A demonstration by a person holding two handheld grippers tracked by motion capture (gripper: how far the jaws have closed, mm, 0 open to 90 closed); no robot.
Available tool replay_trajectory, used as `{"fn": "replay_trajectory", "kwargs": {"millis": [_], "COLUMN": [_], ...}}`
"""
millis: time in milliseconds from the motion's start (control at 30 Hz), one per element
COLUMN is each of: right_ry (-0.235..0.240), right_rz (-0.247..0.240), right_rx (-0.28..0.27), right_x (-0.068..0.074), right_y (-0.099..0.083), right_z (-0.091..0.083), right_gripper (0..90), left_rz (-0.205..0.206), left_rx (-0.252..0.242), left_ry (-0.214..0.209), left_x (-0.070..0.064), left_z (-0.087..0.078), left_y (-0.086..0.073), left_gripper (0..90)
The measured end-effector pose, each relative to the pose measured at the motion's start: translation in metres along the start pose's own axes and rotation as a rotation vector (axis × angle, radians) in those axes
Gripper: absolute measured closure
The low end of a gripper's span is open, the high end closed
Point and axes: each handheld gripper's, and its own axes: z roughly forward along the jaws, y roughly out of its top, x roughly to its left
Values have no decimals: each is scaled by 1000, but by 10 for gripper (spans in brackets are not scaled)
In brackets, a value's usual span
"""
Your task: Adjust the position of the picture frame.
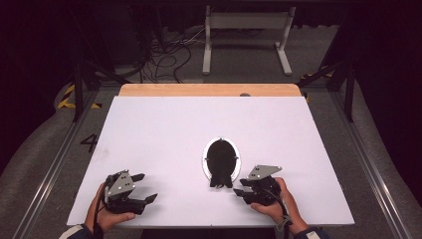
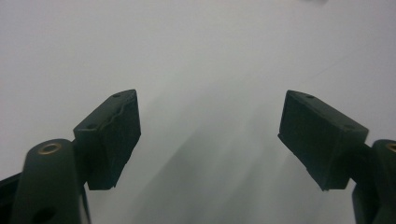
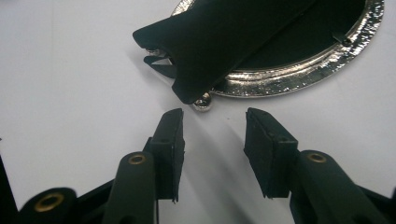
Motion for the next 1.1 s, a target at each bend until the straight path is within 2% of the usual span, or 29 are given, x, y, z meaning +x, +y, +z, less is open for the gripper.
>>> {"fn": "replay_trajectory", "kwargs": {"millis": [167,233,300,467,567,700,767,900,933,1000,1100], "right_ry": [-1,2,-2,16,9,-10,-12,-11,-3,19,94], "right_rz": [-8,-3,-17,-22,-31,-43,-51,-38,-21,12,72], "right_rx": [16,21,28,26,36,73,91,127,123,96,32], "right_x": [3,4,6,8,9,10,11,11,10,7,-1], "right_y": [4,5,7,10,12,18,21,28,28,25,21], "right_z": [4,6,8,11,12,15,16,19,19,19,19], "right_gripper": [573,580,589,613,638,663,657,643,638,627,594], "left_rz": [-45,-39,-32,-40,-40,-43,-59,-58,-65,-62,-64], "left_rx": [-4,3,7,19,24,24,18,15,19,25,31], "left_ry": [2,-1,1,10,18,8,-7,-14,-13,-15,3], "left_x": [1,-2,-3,-1,-1,-1,-2,-1,-2,-2,-3], "left_z": [-5,-6,-5,-2,-2,0,1,2,3,3,4], "left_y": [-8,-9,-8,-8,-8,-7,-7,-6,-6,-6,-5], "left_gripper": [186,182,178,167,167,166,166,164,164,162,149]}}
